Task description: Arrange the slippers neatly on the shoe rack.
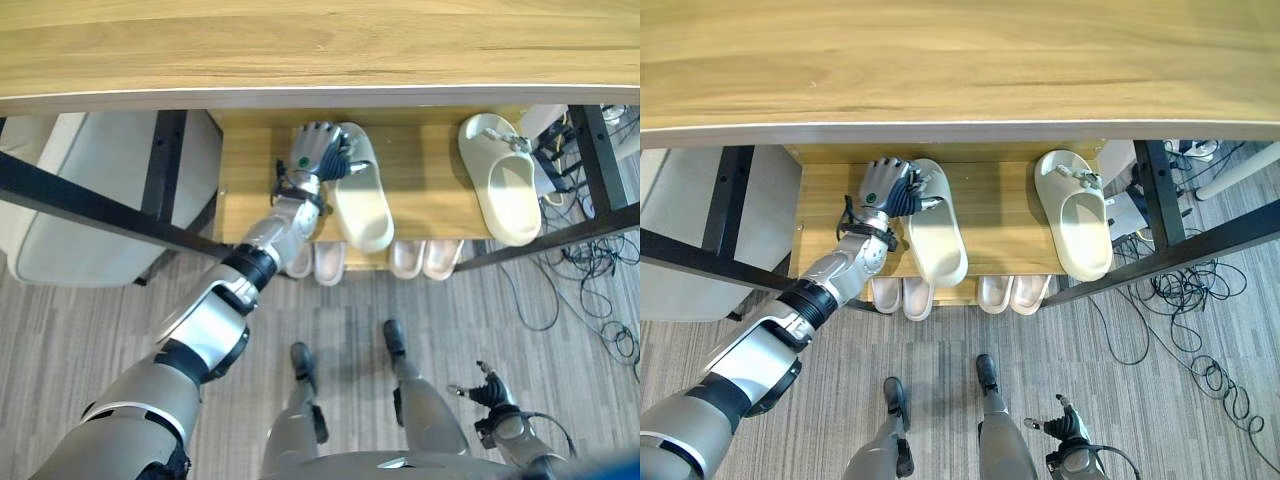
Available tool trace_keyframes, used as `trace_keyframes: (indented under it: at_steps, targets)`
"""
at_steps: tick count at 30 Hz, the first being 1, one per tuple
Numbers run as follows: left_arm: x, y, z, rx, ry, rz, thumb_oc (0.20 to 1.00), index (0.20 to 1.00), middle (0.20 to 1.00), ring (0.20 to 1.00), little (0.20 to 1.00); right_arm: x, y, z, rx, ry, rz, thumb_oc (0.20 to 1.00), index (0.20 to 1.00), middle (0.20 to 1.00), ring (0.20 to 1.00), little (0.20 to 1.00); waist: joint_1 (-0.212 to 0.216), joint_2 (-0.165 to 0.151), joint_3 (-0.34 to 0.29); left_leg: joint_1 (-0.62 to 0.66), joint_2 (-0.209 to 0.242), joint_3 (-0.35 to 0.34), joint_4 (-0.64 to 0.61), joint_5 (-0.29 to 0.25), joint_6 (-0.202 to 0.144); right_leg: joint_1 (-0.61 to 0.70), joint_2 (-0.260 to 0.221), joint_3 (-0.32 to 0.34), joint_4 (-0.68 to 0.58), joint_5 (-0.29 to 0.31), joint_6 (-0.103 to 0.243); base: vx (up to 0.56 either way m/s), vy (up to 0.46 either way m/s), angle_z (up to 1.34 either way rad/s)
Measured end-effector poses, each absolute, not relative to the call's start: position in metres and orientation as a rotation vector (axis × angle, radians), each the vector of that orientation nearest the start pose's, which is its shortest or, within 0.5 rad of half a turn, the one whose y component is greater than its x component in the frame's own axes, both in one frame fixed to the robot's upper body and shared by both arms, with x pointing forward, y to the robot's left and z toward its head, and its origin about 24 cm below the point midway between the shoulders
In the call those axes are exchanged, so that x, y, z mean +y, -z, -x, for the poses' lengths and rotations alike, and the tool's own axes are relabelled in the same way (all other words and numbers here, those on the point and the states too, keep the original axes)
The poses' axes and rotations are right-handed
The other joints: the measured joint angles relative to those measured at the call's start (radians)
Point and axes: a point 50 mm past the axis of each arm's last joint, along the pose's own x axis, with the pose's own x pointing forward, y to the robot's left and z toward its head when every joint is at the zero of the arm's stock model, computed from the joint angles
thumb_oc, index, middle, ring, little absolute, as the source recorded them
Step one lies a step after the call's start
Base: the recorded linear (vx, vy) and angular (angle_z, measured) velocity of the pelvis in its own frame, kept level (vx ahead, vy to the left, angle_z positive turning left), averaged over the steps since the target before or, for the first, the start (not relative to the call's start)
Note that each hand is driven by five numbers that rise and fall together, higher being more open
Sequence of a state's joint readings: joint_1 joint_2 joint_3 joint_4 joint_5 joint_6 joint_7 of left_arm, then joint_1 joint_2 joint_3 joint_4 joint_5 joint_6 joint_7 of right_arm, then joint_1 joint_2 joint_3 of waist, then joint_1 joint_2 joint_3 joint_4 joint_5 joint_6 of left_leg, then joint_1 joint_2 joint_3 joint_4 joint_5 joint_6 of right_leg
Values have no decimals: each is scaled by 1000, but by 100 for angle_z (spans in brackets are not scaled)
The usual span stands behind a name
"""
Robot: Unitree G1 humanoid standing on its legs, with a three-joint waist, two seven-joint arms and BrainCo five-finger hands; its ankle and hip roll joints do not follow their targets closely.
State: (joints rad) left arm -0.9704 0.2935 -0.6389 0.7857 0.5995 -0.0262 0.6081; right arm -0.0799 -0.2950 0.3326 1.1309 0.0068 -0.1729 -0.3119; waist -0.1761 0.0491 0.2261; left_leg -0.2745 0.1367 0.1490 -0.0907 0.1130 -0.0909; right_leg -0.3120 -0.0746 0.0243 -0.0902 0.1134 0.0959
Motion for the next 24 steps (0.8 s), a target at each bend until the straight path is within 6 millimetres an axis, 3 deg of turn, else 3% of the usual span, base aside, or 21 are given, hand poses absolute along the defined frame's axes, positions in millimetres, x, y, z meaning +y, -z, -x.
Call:
trace_keyframes:
  at_steps: [12, 18, 24]
  targets:
    - [30, -160, -374, -735, 24, -1152, 200, 200, 200, 200, 200, -234, 130, -159, 817, 118, 585, 1000, 1000, 1000, 1000, 1000, -7, 15, 12, 0, 0, 21, 0, -1, 1, -14, 2, 23, 0, -1, 4, 4, -37, -5]
    - [27, -169, -378, -749, 17, -1154, 200, 200, 200, 200, 200, -235, 125, -172, 781, 120, 592, 1000, 1000, 1000, 1000, 1000, -28, 19, 19, -8, -1, 37, 0, -2, 2, -31, 2, 41, 0, 4, 7, 3, -23, -7]
    - [20, -173, -379, -745, 6, -1117, 200, 200, 200, 200, 200, -240, 123, -171, 780, 120, 610, 1000, 1000, 1000, 1000, 1000, -32, 18, 19, -19, -1, 53, 0, -4, 4, -49, 2, 54, 0, 6, 10, 1, -27, -6]
